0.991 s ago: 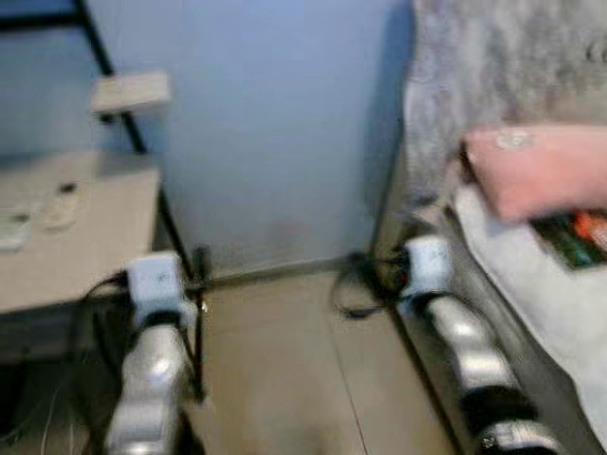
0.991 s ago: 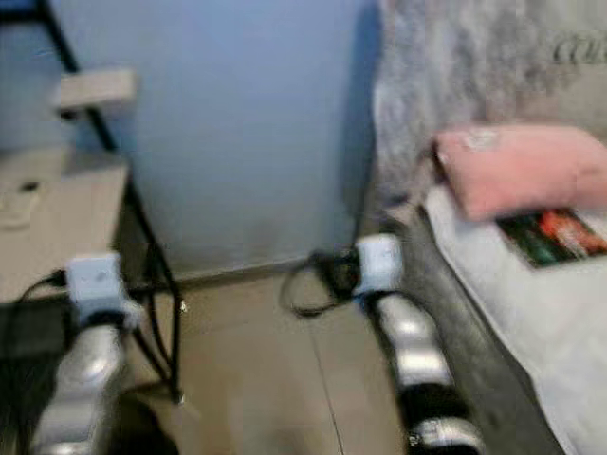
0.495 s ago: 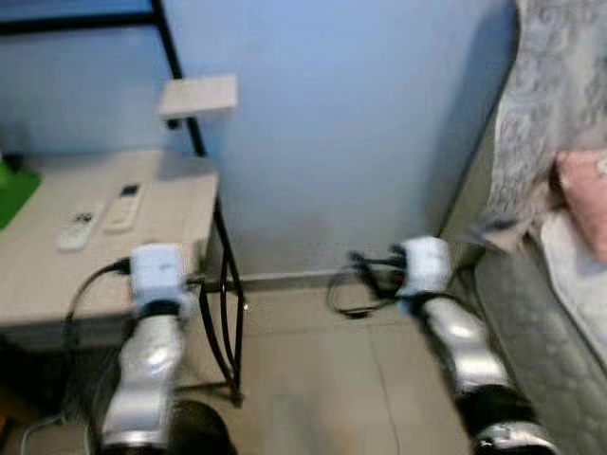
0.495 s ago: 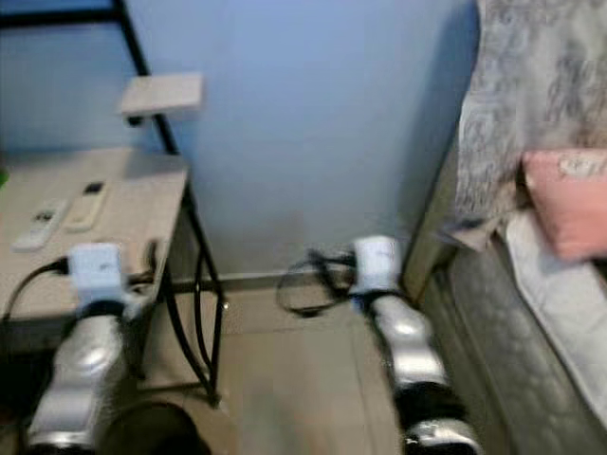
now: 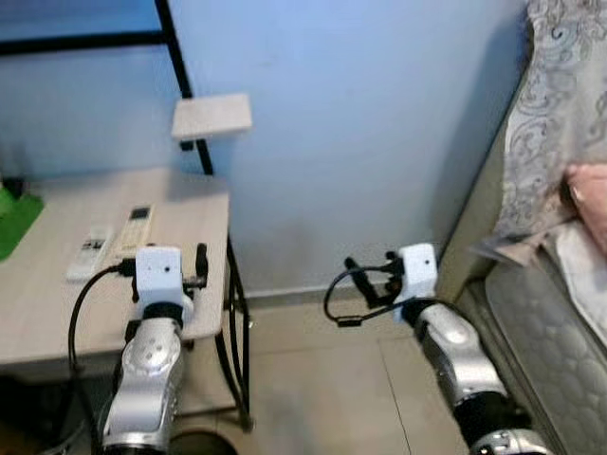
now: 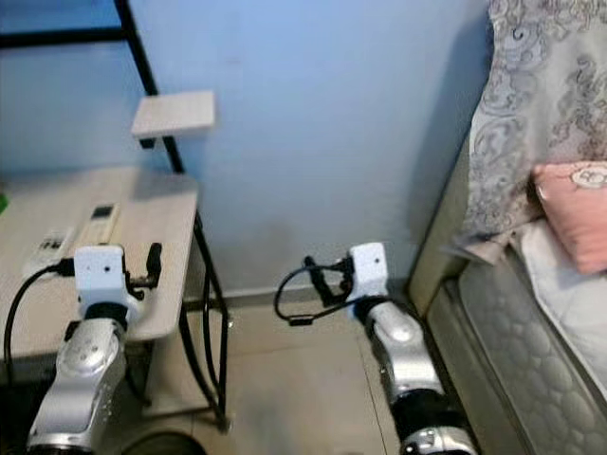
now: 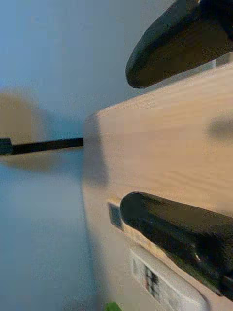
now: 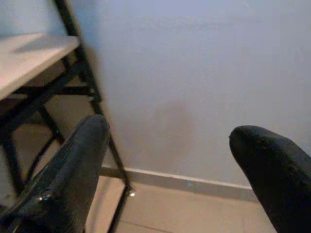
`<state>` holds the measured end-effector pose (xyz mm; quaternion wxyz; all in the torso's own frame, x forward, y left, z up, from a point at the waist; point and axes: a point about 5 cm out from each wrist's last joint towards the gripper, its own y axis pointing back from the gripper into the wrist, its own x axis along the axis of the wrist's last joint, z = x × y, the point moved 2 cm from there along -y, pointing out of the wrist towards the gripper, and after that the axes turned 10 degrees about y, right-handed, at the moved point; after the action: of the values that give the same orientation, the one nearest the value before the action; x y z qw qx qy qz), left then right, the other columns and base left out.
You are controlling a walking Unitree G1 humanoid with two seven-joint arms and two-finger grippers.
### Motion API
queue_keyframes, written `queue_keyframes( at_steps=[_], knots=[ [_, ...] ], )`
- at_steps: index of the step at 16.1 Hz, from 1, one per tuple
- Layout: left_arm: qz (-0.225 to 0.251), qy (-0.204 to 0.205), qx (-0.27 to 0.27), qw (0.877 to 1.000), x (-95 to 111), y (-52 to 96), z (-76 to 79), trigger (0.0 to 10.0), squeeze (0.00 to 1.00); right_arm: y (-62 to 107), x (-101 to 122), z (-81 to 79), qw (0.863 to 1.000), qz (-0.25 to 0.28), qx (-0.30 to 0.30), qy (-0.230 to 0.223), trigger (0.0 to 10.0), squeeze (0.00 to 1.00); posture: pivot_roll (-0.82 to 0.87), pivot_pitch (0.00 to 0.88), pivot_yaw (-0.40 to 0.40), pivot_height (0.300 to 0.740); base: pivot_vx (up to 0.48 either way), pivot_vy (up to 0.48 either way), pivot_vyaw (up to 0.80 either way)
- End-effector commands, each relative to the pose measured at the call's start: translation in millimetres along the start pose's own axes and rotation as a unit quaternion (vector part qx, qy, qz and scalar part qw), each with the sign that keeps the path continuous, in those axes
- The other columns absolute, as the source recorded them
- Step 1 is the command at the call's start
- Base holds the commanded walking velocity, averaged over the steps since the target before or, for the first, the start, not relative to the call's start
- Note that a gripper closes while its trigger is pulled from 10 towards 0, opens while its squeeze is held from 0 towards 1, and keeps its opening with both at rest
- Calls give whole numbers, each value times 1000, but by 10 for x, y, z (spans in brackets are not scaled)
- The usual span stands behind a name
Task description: Clean up the room
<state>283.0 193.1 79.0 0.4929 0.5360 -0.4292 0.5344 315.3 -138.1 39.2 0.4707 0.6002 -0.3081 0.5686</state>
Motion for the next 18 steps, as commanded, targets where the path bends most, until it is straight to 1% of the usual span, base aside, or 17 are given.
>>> queue_keyframes(
  at_steps=[1, 2, 4, 6, 7, 10, 12, 13, 14, 16, 17, 18],
  knots=[
    [-2, -11, -23, 1000, -6, -13, 108, 10000, 0, 15, 32, 70, 1000, 5, -10, 6, 10000, 0, -75, 0, 84, 740, 0, 0, 0],
    [-4, -17, -25, 1000, -12, -17, 122, 10000, 0, 15, 28, 66, 1000, 4, -9, 6, 10000, 0, -75, 0, 84, 740, 0, 0, 0],
    [1, -10, -21, 1000, -2, -17, 118, 10000, 0, 20, 18, 53, 1000, 3, -8, 5, 10000, 0, -74, 0, 86, 740, 0, 0, 0],
    [2, -11, -22, 1000, 8, -15, 114, 10000, 0, 25, 9, 53, 1000, 2, -8, 5, 10000, 0, -74, 0, 86, 740, 0, 0, 0],
    [3, -6, -24, 1000, 6, -13, 121, 10000, 0, 30, 4, 52, 1000, 2, -7, 5, 10000, 0, -75, 0, 86, 740, 270, -394, 0],
    [0, -8, -31, 999, -5, -12, 146, 10000, 0, 28, 5, 51, 1000, 1, -7, 6, 10000, 0, -75, 0, 85, 740, 271, -394, 0],
    [4, 10, -21, 1000, 1, -16, 110, 10000, 0, 26, 16, 71, 1000, 2, -16, 11, 10000, 0, -77, 0, 86, 740, 313, -358, 0],
    [6, 18, -17, 1000, 2, -14, 93, 10000, 0, 28, 19, 81, 1000, 2, -20, 17, 10000, 0, -77, 0, 87, 740, 0, 0, 0],
    [6, 19, -19, 1000, 0, -11, 89, 10000, 0, 27, 26, 81, 999, 2, -20, 30, 10000, 0, -77, 0, 87, 740, 0, 0, 0],
    [17, 47, -44, 998, -11, 20, 120, 10000, 0, 26, 40, 34, 999, 5, -13, 51, 10000, 0, -79, 0, 85, 740, 0, 0, 0],
    [14, 54, -53, 997, -49, 40, 116, 10000, 0, 30, 38, 19, 998, 5, -13, 55, 10000, 0, -80, 0, 83, 740, 0, 0, 0],
    [9, 64, -48, 997, -83, 46, 71, 10000, 0, 39, 23, 11, 998, 2, -14, 54, 10000, 0, -80, 0, 80, 740, 0, 0, 0]
  ],
)
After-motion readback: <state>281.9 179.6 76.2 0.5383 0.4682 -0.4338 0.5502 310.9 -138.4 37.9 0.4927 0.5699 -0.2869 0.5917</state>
